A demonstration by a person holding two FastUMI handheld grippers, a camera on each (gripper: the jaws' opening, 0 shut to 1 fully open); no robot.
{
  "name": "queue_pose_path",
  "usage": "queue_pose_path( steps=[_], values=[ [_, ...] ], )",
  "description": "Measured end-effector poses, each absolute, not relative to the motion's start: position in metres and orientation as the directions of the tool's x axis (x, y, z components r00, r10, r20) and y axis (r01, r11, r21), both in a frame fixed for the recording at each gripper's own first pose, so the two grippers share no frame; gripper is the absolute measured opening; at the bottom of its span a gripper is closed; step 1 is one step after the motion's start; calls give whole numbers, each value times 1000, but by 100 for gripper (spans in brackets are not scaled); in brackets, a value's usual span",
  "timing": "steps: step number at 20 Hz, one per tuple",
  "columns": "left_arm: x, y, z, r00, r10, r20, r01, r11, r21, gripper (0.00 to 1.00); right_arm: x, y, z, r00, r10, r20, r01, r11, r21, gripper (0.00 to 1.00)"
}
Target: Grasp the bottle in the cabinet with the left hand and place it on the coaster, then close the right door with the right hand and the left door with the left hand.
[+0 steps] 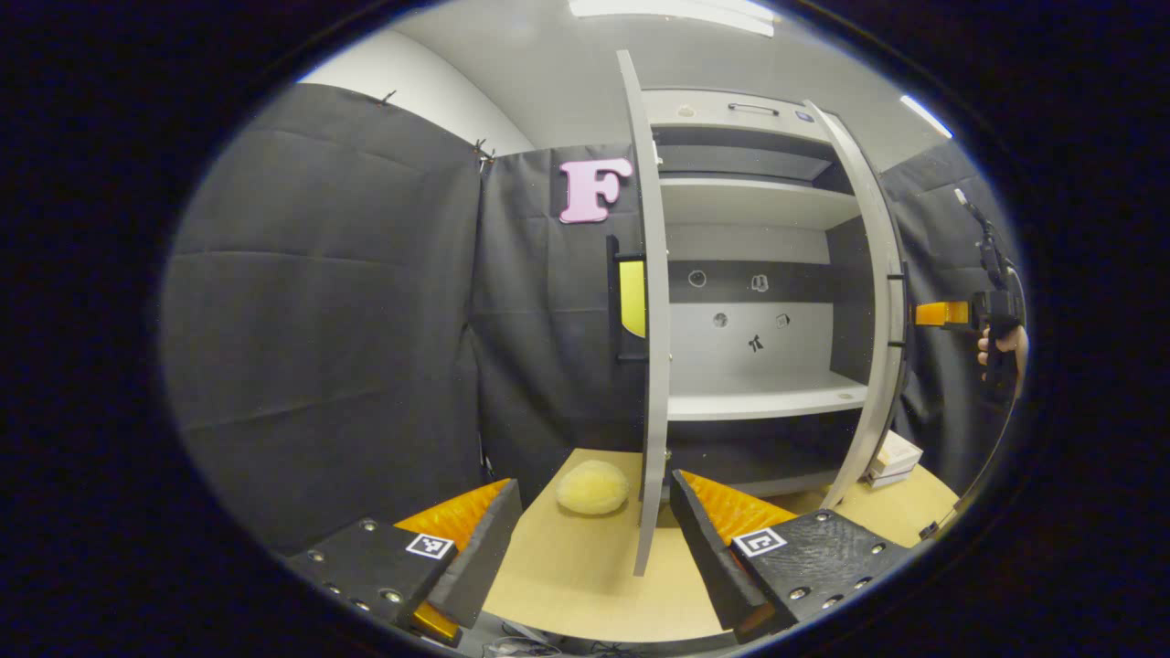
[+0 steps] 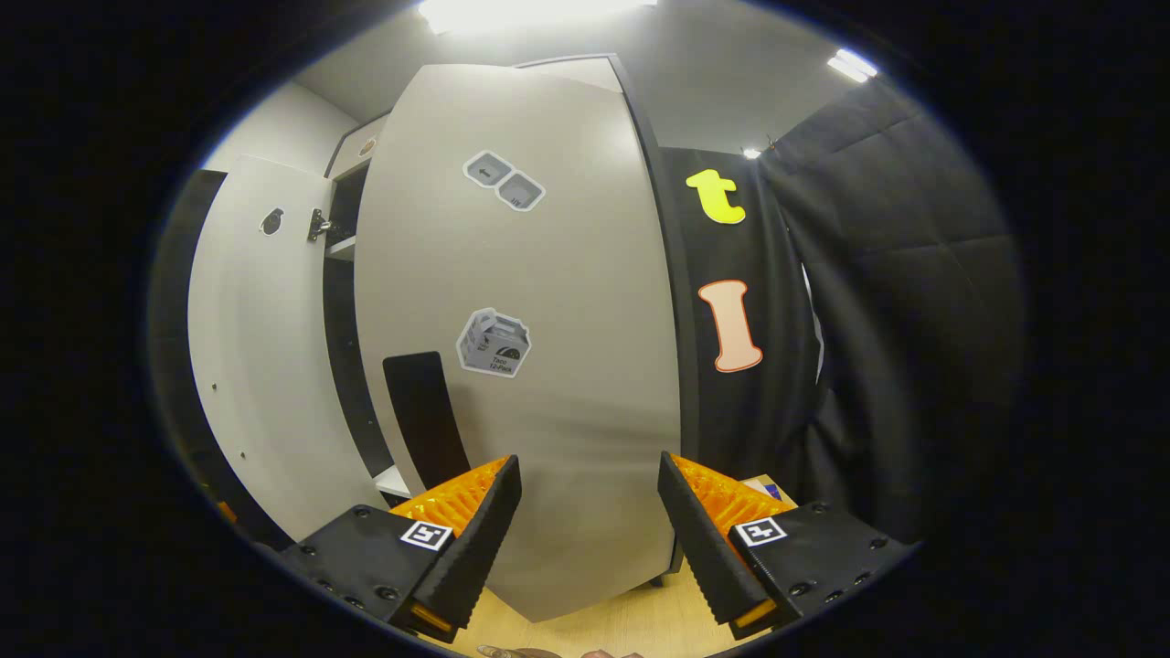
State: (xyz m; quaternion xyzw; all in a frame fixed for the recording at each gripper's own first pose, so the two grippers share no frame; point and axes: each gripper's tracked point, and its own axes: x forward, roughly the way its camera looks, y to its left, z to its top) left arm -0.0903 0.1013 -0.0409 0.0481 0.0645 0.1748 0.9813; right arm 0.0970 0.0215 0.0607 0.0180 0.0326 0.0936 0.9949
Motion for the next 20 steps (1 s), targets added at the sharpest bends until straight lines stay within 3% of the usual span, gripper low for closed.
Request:
queue_pose_path(
  steps=[1, 3, 5, 6, 16, 18, 19, 20],
  values=[
    [-88, 102, -43, 933, 340, -117, -329, 939, 101, 95, 97, 23, 59, 981, 184, -66, -181, 982, 46, 96],
    [-84, 109, -43, 937, 331, -110, -324, 943, 76, 100, 95, 26, 57, 983, 175, -63, -172, 984, 44, 96],
    [-82, 124, -39, 940, 329, -96, -324, 944, 63, 100, 91, 30, 56, 985, 165, -60, -163, 986, 29, 96],
    [-81, 131, -37, 940, 329, -90, -324, 944, 62, 95, 90, 30, 56, 986, 157, -59, -156, 988, 17, 96],
    [-34, 210, 14, 972, 234, -24, -232, 971, 64, 100, 73, 28, 29, 994, 67, -85, -68, 998, -7, 96],
    [-17, 218, 25, 981, 192, -27, -190, 980, 59, 87, 69, 24, 27, 996, 44, -80, -44, 999, -6, 97],
    [-9, 223, 32, 983, 184, -19, -182, 982, 57, 87, 67, 21, 25, 996, 32, -81, -32, 999, -3, 97],
    [-1, 226, 38, 986, 169, -14, -168, 984, 54, 100, 64, 19, 23, 996, 21, -84, -21, 1000, -1, 96]
  ],
)
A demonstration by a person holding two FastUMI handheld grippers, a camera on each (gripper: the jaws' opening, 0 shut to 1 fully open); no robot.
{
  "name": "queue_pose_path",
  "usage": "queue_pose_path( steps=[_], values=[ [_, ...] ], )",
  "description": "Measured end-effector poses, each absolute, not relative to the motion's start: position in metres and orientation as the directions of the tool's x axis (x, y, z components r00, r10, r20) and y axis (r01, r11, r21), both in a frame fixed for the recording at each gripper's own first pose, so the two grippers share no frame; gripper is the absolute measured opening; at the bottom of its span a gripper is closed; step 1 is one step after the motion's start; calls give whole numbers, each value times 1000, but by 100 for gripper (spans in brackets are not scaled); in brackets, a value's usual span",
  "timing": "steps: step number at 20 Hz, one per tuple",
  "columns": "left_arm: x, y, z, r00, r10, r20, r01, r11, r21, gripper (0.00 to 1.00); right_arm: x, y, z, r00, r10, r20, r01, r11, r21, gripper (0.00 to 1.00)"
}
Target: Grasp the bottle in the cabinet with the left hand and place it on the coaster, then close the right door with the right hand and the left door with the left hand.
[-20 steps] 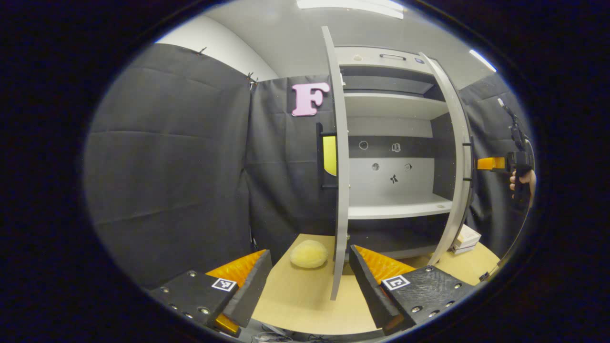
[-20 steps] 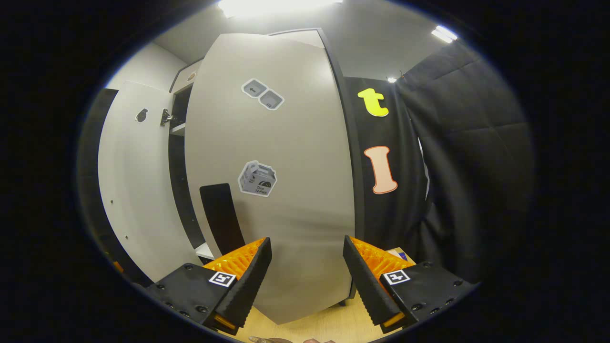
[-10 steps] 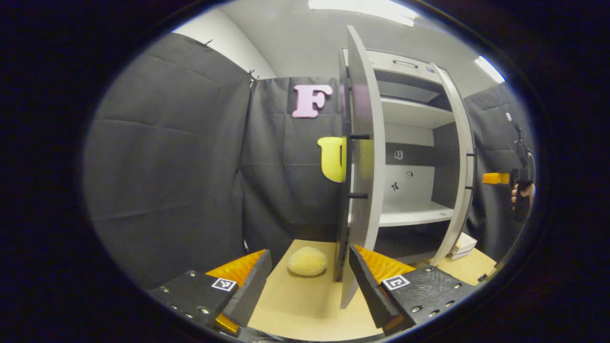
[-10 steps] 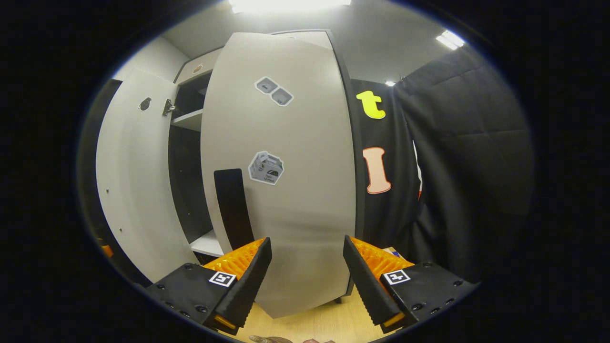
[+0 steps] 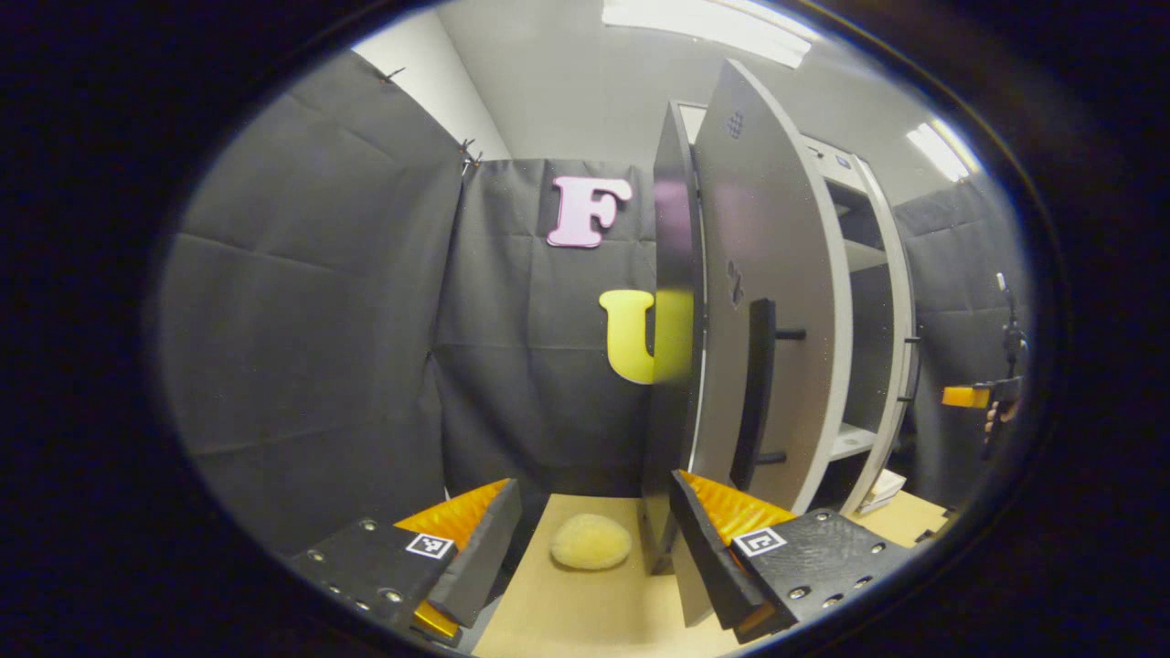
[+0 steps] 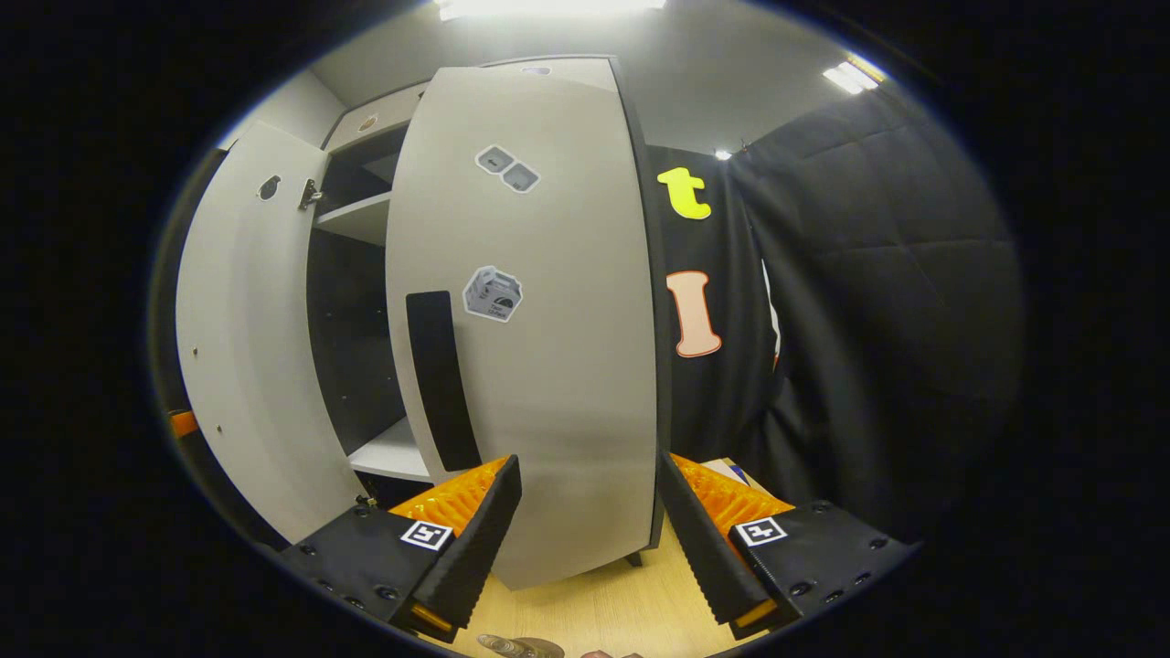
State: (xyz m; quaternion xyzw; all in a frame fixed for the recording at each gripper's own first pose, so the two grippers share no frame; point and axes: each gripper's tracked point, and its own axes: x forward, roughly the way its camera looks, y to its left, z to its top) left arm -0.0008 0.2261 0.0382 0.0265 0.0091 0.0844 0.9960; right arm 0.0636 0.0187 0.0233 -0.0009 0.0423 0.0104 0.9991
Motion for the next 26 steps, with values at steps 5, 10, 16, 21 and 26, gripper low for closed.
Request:
queue_pose_path(
  steps=[5, 10, 16, 21, 26],
  values=[
    [35, 218, 56, 998, 69, -12, -69, 997, 23, 88, 48, -1, 17, 995, -49, -92, 50, 999, 13, 96],
    [63, 194, 71, 1000, -6, 0, 6, 999, 42, 88, 36, -21, 15, 990, -106, -93, 109, 994, 28, 96],
    [66, 185, 77, 1000, 15, -5, -14, 993, 119, 94, 25, -39, 4, 982, -149, -113, 153, 988, 34, 96],
    [73, 158, 75, 999, -27, -27, 30, 993, 118, 100, 24, -43, -4, 980, -155, -126, 163, 985, 54, 96],
    [77, 115, 70, 998, -25, -50, 30, 994, 107, 87, 20, -47, -2, 977, -173, -121, 179, 983, 37, 96]
  ],
)
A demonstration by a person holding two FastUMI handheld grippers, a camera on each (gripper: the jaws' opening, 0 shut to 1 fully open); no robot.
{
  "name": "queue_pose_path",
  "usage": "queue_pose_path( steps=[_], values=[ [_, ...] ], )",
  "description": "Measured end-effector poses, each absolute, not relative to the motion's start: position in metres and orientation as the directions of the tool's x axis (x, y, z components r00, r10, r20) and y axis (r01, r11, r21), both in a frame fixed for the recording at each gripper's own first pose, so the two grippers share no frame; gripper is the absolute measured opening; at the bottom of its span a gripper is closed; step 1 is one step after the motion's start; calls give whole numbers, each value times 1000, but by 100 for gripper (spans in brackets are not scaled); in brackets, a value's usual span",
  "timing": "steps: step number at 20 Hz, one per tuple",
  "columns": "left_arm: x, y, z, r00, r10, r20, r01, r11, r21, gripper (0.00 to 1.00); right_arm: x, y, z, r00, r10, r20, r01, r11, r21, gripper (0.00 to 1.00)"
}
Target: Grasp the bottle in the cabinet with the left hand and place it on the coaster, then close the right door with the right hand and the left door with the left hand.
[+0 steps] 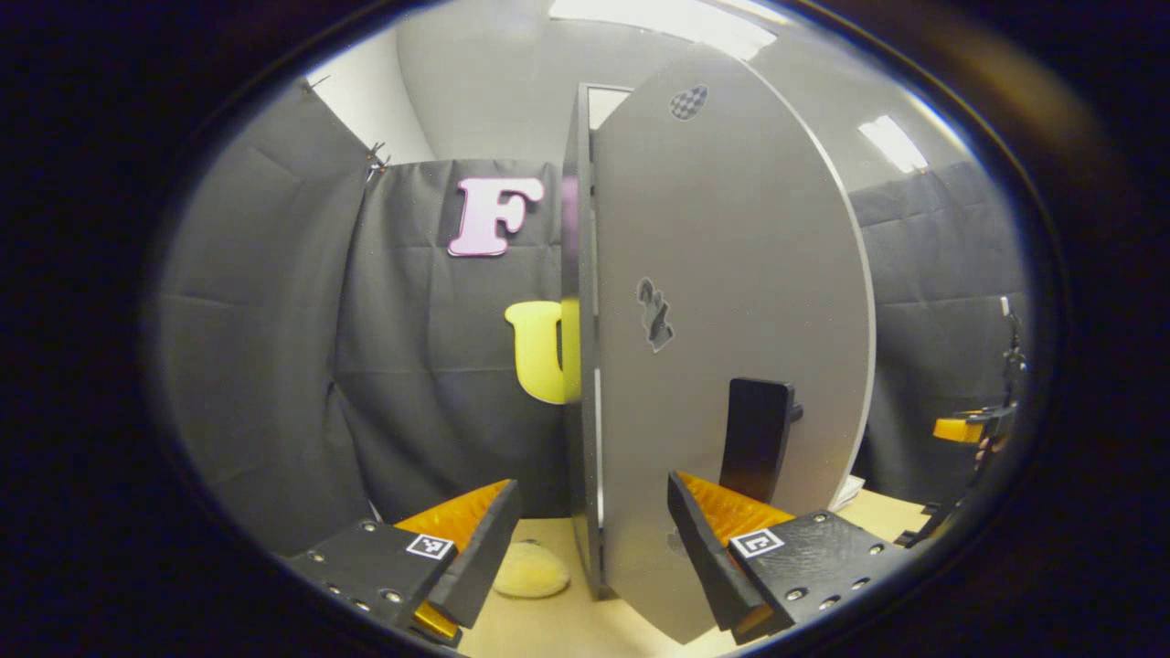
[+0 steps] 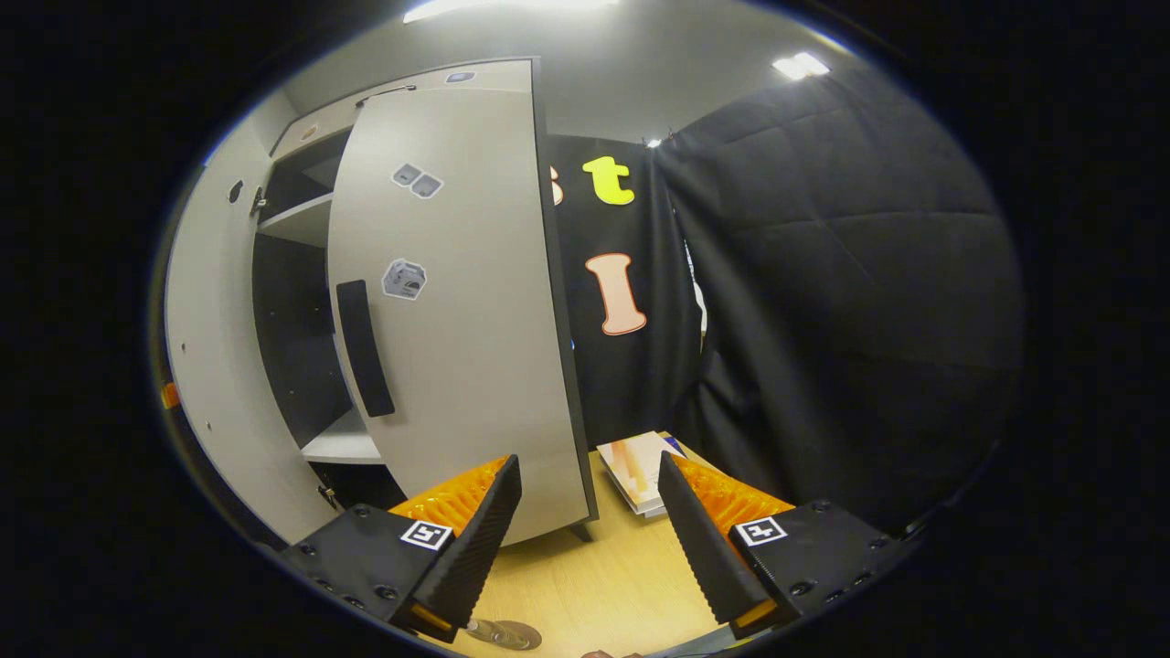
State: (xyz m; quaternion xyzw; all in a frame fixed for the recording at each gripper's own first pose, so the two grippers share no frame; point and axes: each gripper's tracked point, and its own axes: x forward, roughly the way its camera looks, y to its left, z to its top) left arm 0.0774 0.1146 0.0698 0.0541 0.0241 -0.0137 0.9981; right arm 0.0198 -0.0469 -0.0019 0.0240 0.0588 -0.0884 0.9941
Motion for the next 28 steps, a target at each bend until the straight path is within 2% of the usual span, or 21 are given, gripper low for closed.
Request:
queue_pose_path(
  steps=[1, 5, 8, 14, 18, 28],
  values=[
    [79, 108, 69, 999, -12, -47, 17, 994, 104, 99, 17, -51, -3, 976, -182, -119, 187, 982, 33, 96],
    [80, 88, 68, 997, 61, -46, -55, 991, 120, 99, 4, -66, -4, 969, -212, -125, 218, 975, 34, 96],
    [91, 63, 70, 997, 71, -16, -68, 984, 163, 99, -7, -83, -2, 959, -253, -127, 256, 967, 13, 96],
    [121, -4, 47, 997, -58, -41, 59, 998, 23, 100, -26, -102, 0, 947, -300, -117, 305, 952, 23, 96],
    [121, -13, 44, 998, -50, -46, 54, 996, 77, 99, -35, -108, 2, 943, -314, -106, 317, 949, 9, 96],
    [68, -14, 32, 995, -77, -67, 82, 994, 76, 99, -19, -78, 2, 969, -223, -106, 225, 974, 14, 96]
  ],
)
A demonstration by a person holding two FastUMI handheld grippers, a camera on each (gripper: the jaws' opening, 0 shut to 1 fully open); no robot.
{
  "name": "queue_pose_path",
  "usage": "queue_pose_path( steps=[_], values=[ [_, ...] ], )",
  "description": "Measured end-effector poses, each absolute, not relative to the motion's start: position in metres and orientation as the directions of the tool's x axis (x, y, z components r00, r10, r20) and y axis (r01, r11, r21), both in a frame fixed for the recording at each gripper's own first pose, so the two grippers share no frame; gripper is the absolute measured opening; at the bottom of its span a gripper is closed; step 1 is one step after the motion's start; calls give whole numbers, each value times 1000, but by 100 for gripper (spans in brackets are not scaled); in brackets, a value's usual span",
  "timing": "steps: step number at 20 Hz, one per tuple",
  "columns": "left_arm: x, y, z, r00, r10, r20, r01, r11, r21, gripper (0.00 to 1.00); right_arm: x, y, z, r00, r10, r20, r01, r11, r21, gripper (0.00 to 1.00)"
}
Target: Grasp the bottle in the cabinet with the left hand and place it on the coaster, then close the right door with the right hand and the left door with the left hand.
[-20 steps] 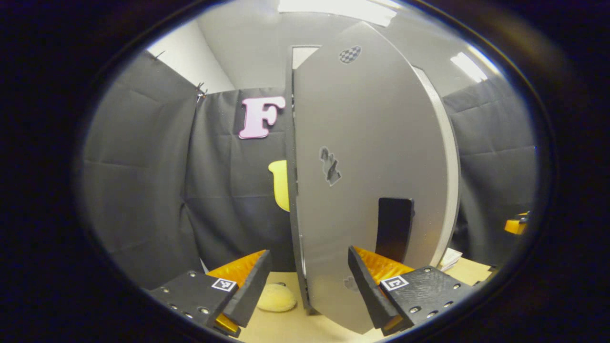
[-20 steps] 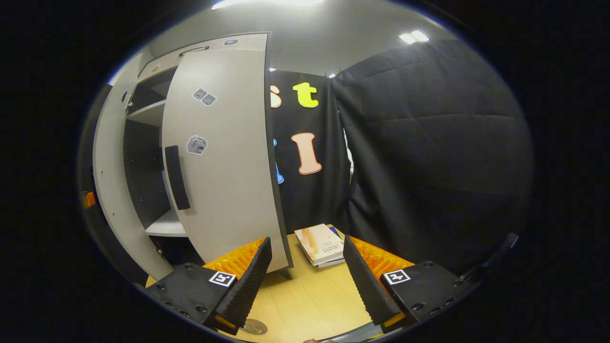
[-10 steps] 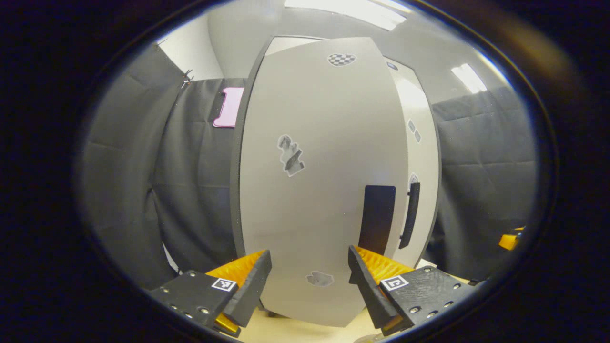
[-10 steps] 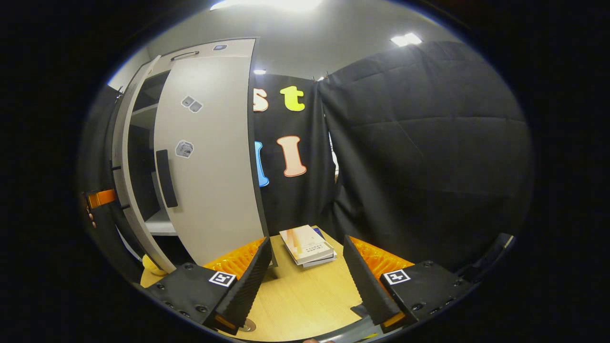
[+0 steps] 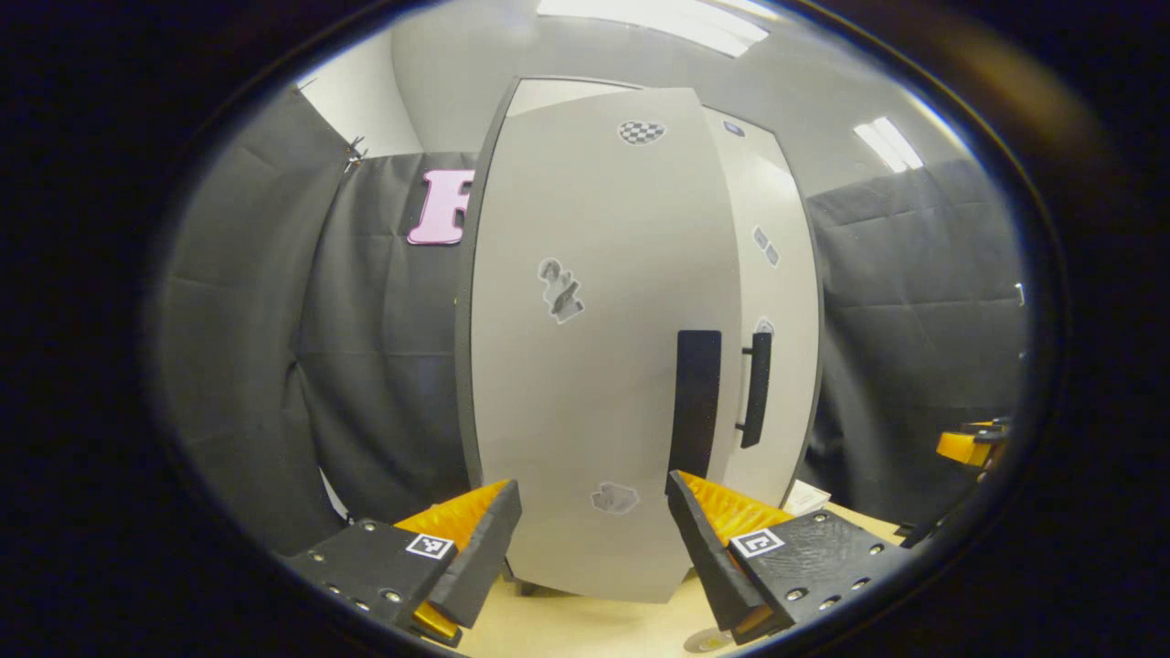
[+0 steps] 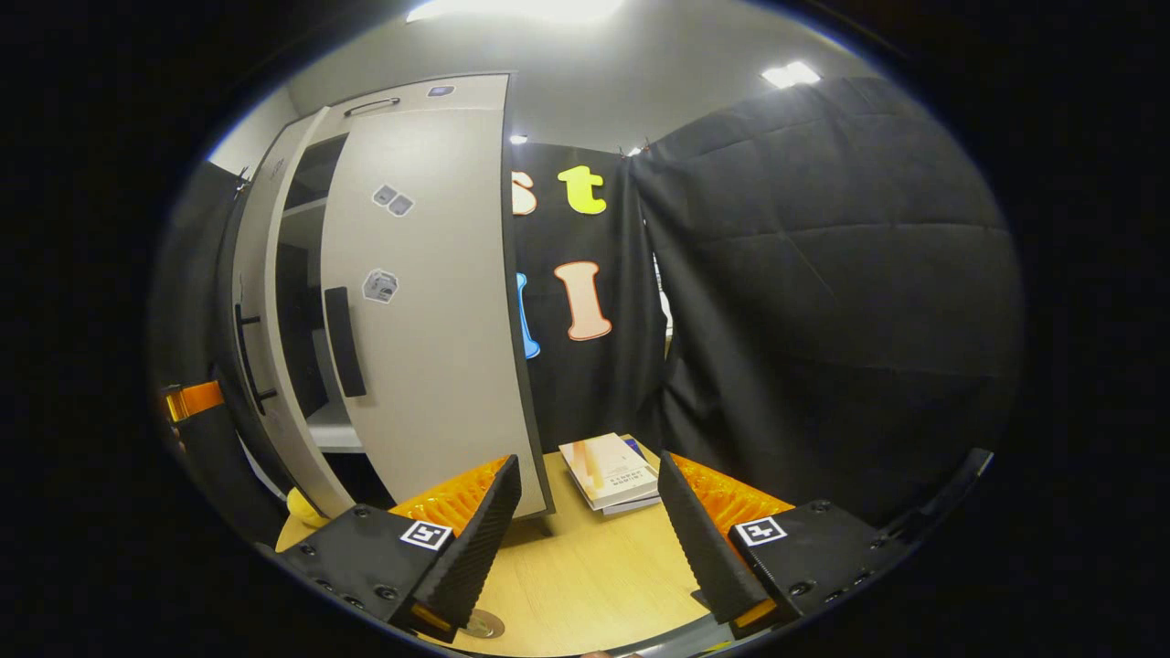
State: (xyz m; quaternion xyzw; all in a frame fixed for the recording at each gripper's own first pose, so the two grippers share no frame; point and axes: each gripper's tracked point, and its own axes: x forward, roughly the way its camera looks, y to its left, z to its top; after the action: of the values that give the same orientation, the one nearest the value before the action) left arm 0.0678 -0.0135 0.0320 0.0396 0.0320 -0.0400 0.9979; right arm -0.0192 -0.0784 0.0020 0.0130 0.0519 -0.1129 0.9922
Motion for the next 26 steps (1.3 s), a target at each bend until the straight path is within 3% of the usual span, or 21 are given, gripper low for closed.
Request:
queue_pose_path(
  steps=[4, 5, 9, 21, 23, 26],
  values=[
    [46, -13, 26, 995, -68, -74, 73, 995, 62, 94, -13, -57, 2, 980, -166, -105, 168, 986, 9, 96],
    [42, -14, 25, 995, -65, -72, 69, 996, 49, 99, -11, -51, 0, 982, -155, -107, 156, 988, 2, 96],
    [32, -9, 19, 996, -58, -68, 58, 998, 6, 99, -9, -35, -3, 987, -120, -110, 120, 993, -3, 96],
    [22, -7, -6, 993, -62, -98, 64, 998, 16, 100, -21, -27, -9, 986, -114, -119, 114, 993, -12, 96],
    [23, -7, -5, 994, -62, -94, 65, 998, 26, 93, -21, -27, -7, 987, -116, -113, 115, 993, -11, 96],
    [24, -4, -4, 995, -54, -85, 58, 997, 45, 94, -21, -30, -6, 987, -121, -104, 120, 993, -16, 96]
  ],
)
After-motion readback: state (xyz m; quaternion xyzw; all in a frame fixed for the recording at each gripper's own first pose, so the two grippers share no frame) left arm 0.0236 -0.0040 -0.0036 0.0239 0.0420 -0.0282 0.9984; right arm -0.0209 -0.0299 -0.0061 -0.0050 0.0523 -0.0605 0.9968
